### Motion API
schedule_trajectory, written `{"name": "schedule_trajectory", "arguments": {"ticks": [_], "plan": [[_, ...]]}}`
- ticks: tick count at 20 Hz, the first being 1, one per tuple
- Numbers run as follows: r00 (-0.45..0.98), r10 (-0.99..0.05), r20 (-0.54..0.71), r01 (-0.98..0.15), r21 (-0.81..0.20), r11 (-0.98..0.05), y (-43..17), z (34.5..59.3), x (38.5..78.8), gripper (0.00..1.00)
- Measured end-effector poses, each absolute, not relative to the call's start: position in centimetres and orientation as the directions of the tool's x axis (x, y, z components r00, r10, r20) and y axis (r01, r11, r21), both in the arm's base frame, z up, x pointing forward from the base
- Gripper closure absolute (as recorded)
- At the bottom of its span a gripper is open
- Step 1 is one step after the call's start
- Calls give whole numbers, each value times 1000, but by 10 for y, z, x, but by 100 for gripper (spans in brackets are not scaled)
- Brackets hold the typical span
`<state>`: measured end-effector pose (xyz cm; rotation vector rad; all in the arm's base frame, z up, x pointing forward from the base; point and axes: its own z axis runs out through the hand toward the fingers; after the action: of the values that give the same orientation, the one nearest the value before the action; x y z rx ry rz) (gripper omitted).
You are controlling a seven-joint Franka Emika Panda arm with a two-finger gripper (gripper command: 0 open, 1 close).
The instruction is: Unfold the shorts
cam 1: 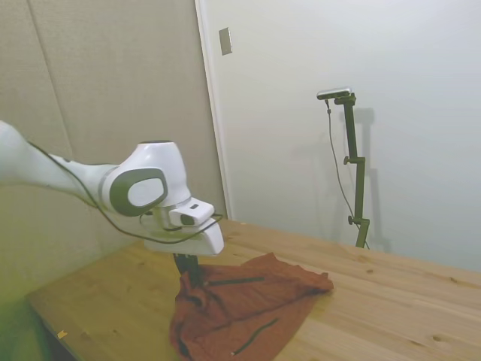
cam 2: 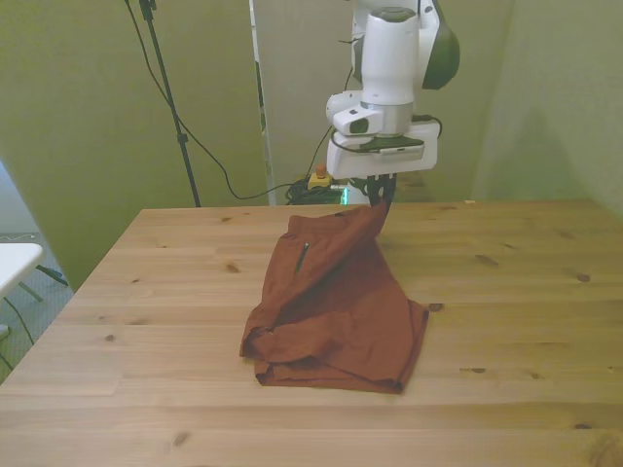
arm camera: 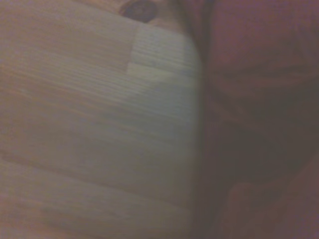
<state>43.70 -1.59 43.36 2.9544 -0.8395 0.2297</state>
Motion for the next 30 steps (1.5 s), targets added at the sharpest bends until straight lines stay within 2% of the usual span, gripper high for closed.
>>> {"name": "schedule_trajectory", "arguments": {"ticks": [7, 16, 17, 23, 30], "plan": [[873, -414, 258, -445, 74, -892, 31, 427, 397, 100], [926, -281, 252, -320, 128, -939, 87, 401, 378, 100], [928, -274, 251, -314, 134, -940, 90, 398, 376, 0], [938, -250, 240, -295, 173, -940, 101, 382, 367, 0], [939, -250, 235, -294, 175, -939, 103, 378, 366, 0]]}}
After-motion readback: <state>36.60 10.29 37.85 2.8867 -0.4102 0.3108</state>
